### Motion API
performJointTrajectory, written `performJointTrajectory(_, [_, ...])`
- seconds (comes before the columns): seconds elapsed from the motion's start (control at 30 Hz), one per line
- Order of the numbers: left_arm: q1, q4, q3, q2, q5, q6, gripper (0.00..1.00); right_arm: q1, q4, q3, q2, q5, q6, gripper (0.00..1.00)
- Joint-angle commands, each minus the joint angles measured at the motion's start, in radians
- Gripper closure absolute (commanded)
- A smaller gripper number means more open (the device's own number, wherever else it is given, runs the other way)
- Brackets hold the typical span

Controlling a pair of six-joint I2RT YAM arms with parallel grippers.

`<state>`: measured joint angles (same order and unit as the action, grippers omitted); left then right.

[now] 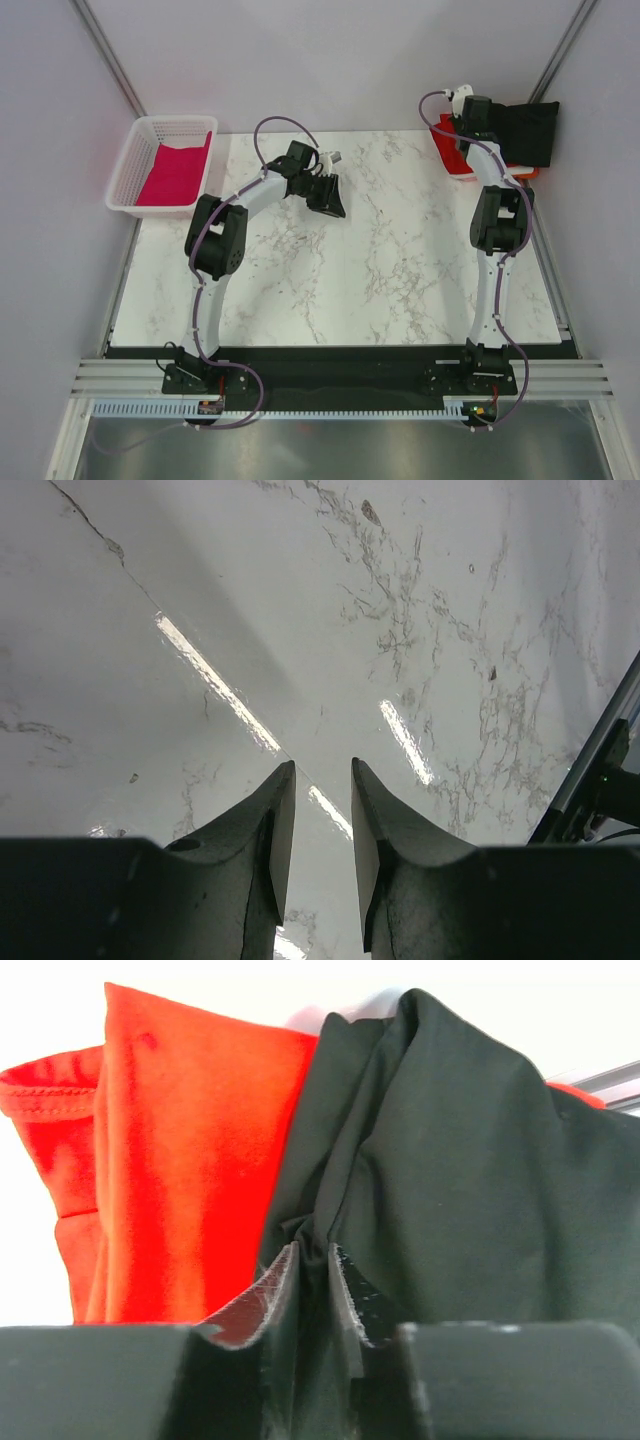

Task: Fold and stack the t-shirts
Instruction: Neatly place the folded tshirt to the corner

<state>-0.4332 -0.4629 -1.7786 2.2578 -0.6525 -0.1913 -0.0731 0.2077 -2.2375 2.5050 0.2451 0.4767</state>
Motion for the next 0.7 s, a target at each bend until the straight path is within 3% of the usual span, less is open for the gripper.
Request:
performJointTrajectory(0.0, [-0.001, 0.004, -0.005, -0.070, 0.019, 0.056, 0.64, -0.010, -0.053, -0.030, 0.006, 0.040, 0.003, 0.80])
performJointTrajectory(0.03, [-0.001, 0.004, -0.005, -0.075, 0.019, 0.058, 0.64, -0.010, -0.060, -0.030, 0.006, 0.045, 0.003, 1.00])
performJointTrajectory(0.67, [-0.002, 0.018, -0.019, -0.053, -0.013, 0.036, 0.64, 0.061, -0.022, 0.131, -0.208, -0.006, 0.028, 1.00])
